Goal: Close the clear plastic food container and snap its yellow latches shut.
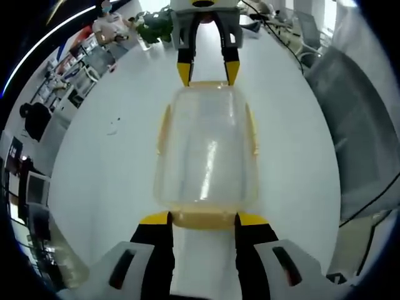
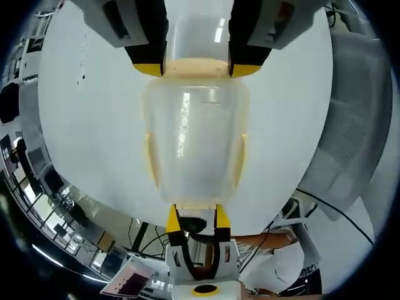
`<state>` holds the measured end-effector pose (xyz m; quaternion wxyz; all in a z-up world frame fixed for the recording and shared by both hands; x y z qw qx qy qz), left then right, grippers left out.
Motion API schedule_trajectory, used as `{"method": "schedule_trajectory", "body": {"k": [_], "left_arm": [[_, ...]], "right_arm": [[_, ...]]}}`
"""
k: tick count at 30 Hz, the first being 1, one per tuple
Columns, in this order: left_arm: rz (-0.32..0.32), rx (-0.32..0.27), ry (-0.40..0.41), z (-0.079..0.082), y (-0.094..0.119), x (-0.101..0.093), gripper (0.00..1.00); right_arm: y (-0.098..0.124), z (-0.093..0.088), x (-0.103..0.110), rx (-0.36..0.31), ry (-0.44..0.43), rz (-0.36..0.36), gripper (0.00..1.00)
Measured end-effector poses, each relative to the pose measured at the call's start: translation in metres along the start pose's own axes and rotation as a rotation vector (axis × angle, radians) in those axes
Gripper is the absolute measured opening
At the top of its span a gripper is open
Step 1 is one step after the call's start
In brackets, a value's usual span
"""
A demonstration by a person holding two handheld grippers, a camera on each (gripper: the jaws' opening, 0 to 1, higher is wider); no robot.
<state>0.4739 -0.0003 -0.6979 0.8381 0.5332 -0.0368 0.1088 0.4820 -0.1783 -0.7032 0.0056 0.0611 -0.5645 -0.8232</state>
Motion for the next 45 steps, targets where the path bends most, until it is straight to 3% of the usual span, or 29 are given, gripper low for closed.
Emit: {"method": "schedule_trajectory", "body": {"k": [29,45], "left_arm": [[-0.022,-0.004,-0.012,0.069,-0.037,-0.001,0.35],[-0.032,-0.004,-0.012,0.094,-0.057,-0.002,0.35]], "right_arm": [[0.025,-0.074,0.001,0.003,-0.033,0.014,0.35],[0.032,-0.104,0.000,0.002,-0.046,0.021,0.35]]}}
Point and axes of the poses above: the point that each gripper's makers call its tool centre point, and the gripper's own axes: y roughly backward along the fingers, x roughly to its left, z roughly out of its top, the point moved 2 cm from there along y, roughly backward along the fingers, and after that the axes turned 1 degree about x, right-handed, at the moved point
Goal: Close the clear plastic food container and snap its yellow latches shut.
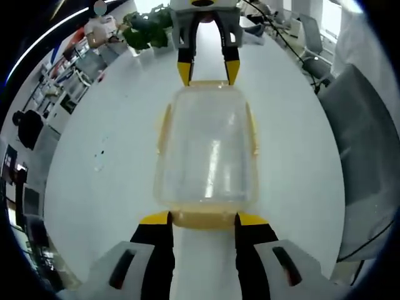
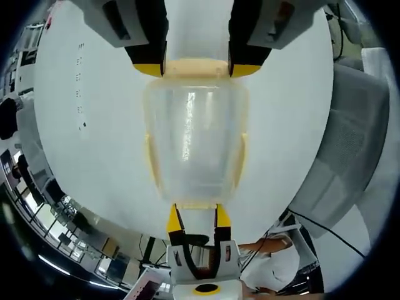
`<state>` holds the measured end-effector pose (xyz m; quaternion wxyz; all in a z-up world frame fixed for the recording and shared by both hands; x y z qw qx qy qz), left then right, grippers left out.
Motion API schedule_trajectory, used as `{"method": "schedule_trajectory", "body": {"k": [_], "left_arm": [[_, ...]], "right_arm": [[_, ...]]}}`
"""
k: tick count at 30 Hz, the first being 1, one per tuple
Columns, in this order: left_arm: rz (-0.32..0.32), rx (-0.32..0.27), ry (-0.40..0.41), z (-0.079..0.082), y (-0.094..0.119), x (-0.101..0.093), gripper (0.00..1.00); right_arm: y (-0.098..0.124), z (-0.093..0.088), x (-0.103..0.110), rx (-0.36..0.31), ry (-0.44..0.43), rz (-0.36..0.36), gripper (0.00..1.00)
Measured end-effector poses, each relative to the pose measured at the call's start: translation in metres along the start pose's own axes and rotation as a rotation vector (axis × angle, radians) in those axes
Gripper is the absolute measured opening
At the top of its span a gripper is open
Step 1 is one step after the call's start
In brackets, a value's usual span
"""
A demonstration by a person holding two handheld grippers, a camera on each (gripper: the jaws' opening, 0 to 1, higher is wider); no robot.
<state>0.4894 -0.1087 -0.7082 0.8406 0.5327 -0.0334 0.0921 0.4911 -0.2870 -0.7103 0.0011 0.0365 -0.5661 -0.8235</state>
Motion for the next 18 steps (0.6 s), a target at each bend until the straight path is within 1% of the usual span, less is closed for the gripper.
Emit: {"method": "schedule_trajectory", "body": {"k": [6,18], "left_arm": [[-0.005,-0.002,0.001,0.006,-0.004,-0.001,0.35],[-0.022,-0.004,0.007,0.008,-0.014,-0.002,0.35]], "right_arm": [[0.000,-0.009,-0.001,0.001,-0.001,0.009,0.35],[-0.007,-0.017,0.000,0.010,-0.016,0.036,0.35]]}}
Point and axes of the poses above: the point that each gripper's makers call its tool centre point, and the gripper's own axes: y roughly backward along the fingers, x roughly to its left, z roughly out of its top, the point moved 2 cm from there along y, roughly backward along the fingers, and after that the axes turned 1 degree about x, right-handed, at the moved point
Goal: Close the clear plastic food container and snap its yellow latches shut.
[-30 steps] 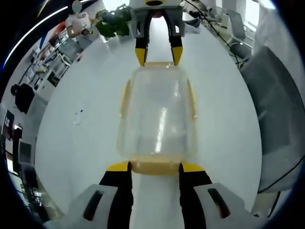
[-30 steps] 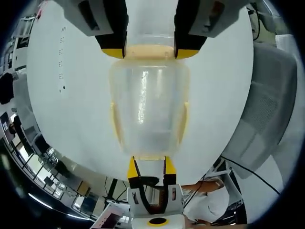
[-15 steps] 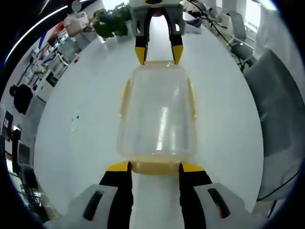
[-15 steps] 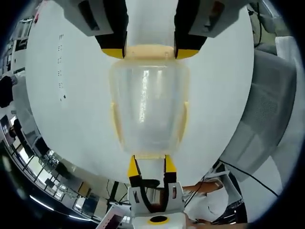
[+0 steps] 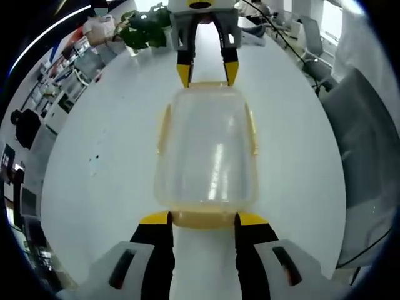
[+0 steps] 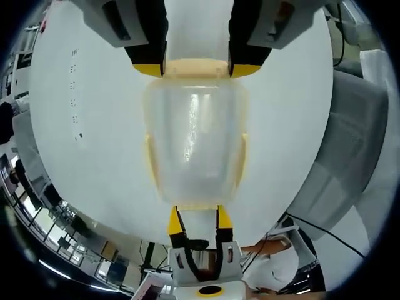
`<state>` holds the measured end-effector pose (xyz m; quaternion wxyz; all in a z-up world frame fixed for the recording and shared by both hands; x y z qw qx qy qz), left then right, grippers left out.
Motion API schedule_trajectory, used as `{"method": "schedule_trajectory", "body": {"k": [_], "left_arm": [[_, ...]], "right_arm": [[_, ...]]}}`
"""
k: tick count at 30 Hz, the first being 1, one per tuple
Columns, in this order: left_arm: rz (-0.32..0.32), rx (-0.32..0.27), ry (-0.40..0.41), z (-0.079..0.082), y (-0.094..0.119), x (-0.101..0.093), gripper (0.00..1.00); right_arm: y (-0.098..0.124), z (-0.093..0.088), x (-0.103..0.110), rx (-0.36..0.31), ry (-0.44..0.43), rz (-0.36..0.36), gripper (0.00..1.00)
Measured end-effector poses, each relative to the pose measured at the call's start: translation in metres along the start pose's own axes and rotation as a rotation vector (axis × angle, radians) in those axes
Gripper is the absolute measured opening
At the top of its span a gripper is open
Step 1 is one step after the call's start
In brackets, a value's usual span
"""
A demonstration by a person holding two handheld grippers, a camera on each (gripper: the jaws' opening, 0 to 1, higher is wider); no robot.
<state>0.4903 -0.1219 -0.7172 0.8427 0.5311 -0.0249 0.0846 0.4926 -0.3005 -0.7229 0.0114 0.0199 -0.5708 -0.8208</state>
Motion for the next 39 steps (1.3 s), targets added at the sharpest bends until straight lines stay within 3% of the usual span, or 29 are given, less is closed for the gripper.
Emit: {"method": "schedule_trajectory", "body": {"k": [26,30,33,36,39], "left_arm": [[-0.053,-0.014,0.020,-0.005,-0.005,-0.002,0.36],[-0.064,0.002,0.018,-0.005,-0.004,-0.004,0.37],[-0.065,0.009,0.031,-0.007,-0.003,-0.005,0.37],[-0.054,0.019,0.036,-0.011,-0.001,-0.003,0.42],[-0.041,0.019,0.058,-0.013,0.002,-0.001,0.44]], "right_arm": [[-0.006,0.000,0.002,-0.002,-0.013,0.035,0.36],[-0.008,-0.003,0.004,-0.001,0.003,0.039,0.38],[-0.012,-0.009,0.008,0.021,0.036,0.037,0.51],[-0.009,-0.008,0.010,0.001,0.020,0.048,0.46],[-0.009,-0.010,0.011,-0.004,0.011,0.043,0.49]]}}
Point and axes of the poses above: the point that each gripper's makers call its tool centre point, and the gripper's own axes: y roughly backward along the fingers, x roughly to its left, z roughly out of its top, the point moved 2 cm from there along y, roughly backward along the fingers, and after that the axes turned 1 degree about x, right-handed, at the moved point
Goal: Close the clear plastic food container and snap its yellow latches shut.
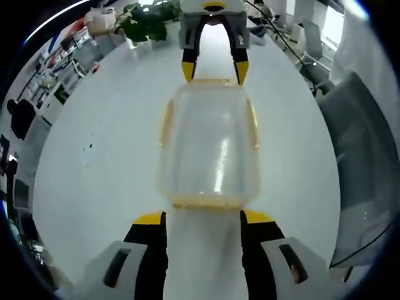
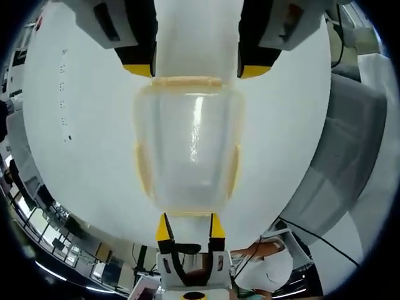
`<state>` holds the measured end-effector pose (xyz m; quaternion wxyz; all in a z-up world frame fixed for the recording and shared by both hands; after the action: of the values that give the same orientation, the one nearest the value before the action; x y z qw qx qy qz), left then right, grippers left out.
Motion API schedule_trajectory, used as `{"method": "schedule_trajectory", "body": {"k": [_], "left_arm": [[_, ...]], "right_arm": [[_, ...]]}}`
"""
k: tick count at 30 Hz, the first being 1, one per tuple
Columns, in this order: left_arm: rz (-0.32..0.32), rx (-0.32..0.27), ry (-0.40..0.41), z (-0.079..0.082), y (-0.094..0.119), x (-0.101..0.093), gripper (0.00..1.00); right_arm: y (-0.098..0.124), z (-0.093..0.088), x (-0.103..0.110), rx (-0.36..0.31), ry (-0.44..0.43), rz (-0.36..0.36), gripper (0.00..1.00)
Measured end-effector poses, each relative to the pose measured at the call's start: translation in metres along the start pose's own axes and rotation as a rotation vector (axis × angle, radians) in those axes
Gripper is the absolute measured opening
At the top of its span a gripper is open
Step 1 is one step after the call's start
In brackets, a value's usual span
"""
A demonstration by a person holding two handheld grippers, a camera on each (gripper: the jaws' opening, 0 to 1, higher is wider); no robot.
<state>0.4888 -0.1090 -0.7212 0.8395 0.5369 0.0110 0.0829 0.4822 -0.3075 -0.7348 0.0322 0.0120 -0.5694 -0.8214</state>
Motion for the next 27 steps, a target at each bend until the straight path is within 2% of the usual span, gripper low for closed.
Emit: {"method": "schedule_trajectory", "body": {"k": [2,3,5,8,11,13,16,18,19,20,22,24,25,27], "left_arm": [[0.002,-0.001,0.013,0.000,0.004,0.001,0.41],[-0.002,-0.018,0.064,0.003,0.007,0.000,0.40],[-0.006,-0.053,0.104,0.010,0.010,0.001,0.41],[0.001,-0.074,0.161,0.015,0.012,0.003,0.44],[0.033,-0.091,0.164,0.020,0.015,0.007,0.40],[0.053,-0.094,0.185,0.022,0.017,0.008,0.41],[0.072,-0.113,0.221,0.026,0.018,0.010,0.41],[0.079,-0.127,0.284,0.027,0.019,0.011,0.41],[0.083,-0.142,0.331,0.028,0.018,0.012,0.42],[0.091,-0.144,0.356,0.028,0.018,0.013,0.43],[0.096,-0.149,0.417,0.028,0.017,0.011,0.44],[0.109,-0.112,0.470,0.021,0.015,0.009,0.45],[0.111,-0.115,0.454,0.021,0.013,0.011,0.46],[0.116,-0.143,0.543,0.021,0.010,0.009,0.46]], "right_arm": [[0.003,-0.001,-0.002,-0.010,-0.044,-0.010,0.48],[0.005,0.000,-0.003,-0.023,-0.092,-0.017,0.47],[0.011,0.005,0.000,-0.062,-0.161,0.005,0.47],[0.015,0.007,-0.001,-0.065,-0.180,-0.001,0.46],[0.017,0.013,0.002,-0.101,-0.239,0.025,0.48],[0.019,0.019,0.001,-0.136,-0.275,0.026,0.49],[0.019,0.022,-0.002,-0.138,-0.307,0.009,0.50],[0.019,0.022,-0.004,-0.132,-0.330,-0.003,0.48],[0.019,0.023,-0.006,-0.137,-0.361,-0.014,0.49],[0.019,0.028,-0.008,-0.173,-0.408,-0.017,0.50],[0.019,0.028,-0.013,-0.185,-0.476,-0.033,0.51],[0.019,0.031,-0.012,-0.199,-0.474,-0.031,0.55],[0.019,0.032,-0.012,-0.201,-0.487,-0.034,0.57],[0.017,0.033,-0.014,-0.202,-0.517,-0.049,0.57]]}}
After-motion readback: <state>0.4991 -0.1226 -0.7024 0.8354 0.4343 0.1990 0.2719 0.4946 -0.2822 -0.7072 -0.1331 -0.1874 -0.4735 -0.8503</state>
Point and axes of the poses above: the point that each gripper's makers call its tool centre point, and the gripper's own axes: y roughly backward along the fingers, x roughly to its left, z roughly out of its top, the point moved 2 cm from there along y, roughly backward along the fingers, and after that the axes turned 1 degree about x, right-handed, at the moved point
